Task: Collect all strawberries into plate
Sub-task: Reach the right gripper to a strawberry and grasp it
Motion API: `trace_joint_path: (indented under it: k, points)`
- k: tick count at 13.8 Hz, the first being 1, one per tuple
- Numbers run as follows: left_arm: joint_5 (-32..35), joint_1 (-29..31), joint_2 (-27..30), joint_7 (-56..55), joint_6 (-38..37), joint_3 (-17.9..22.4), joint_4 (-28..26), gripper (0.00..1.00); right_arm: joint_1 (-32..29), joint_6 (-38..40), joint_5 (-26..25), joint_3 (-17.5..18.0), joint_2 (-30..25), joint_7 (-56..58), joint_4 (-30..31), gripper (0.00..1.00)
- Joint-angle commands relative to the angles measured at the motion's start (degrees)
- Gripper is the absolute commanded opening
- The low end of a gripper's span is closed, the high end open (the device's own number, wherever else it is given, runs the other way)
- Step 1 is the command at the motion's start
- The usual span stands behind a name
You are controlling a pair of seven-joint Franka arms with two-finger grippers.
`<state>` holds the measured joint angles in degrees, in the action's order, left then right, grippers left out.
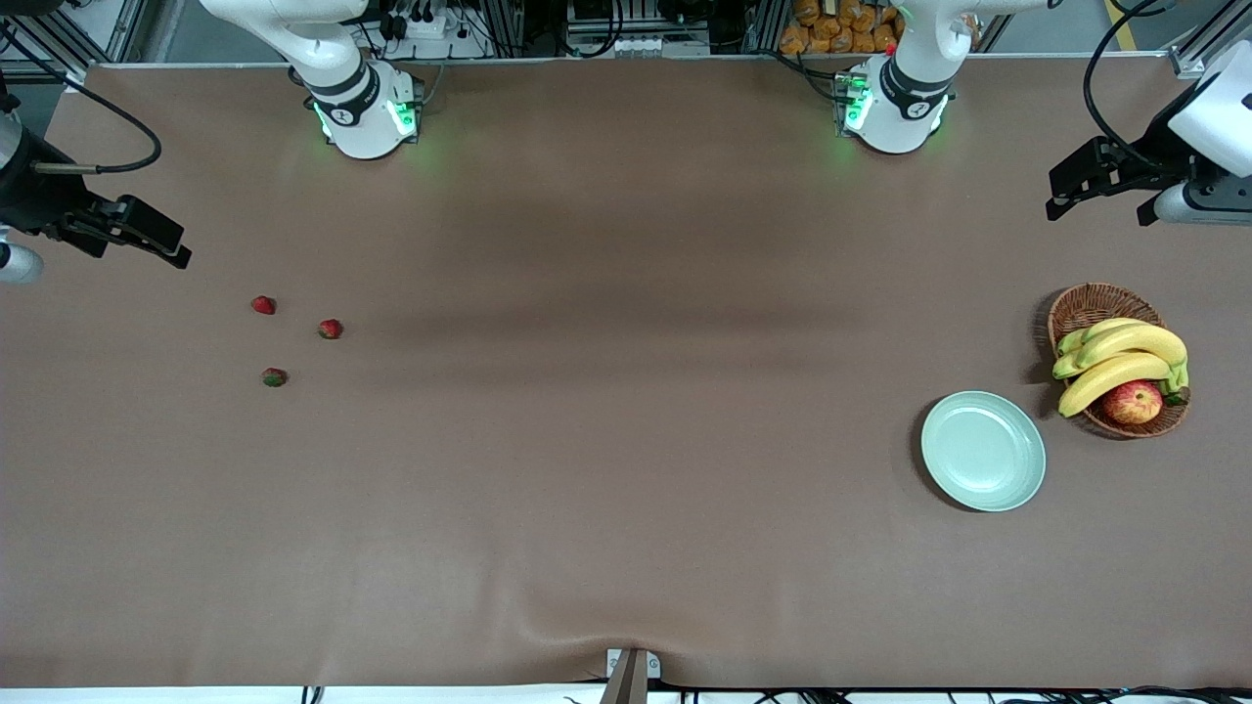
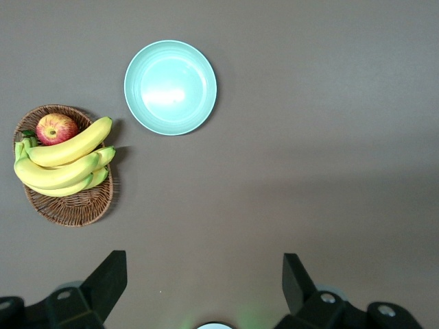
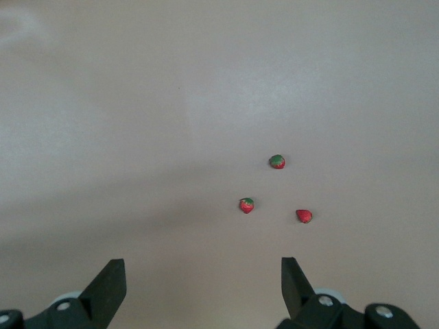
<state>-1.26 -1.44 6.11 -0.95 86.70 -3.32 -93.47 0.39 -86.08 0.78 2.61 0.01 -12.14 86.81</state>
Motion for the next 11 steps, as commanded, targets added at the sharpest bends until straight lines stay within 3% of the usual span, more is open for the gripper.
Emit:
trace_joint_path:
  k: [1, 11]
  points:
    - [1.17, 0.12, 0.04, 1.30, -0.83, -0.19, 0.57, 1.00, 0.05, -0.32, -0.43, -0.15, -1.06, 0.10, 1.17, 1.00]
    - [1.09, 0.03, -0.40, 1.21, -0.83, -0.19, 0.75, 1.00, -0.74, 0.03, -0.69, -0.24, 0.25, 0.01, 1.25, 1.00]
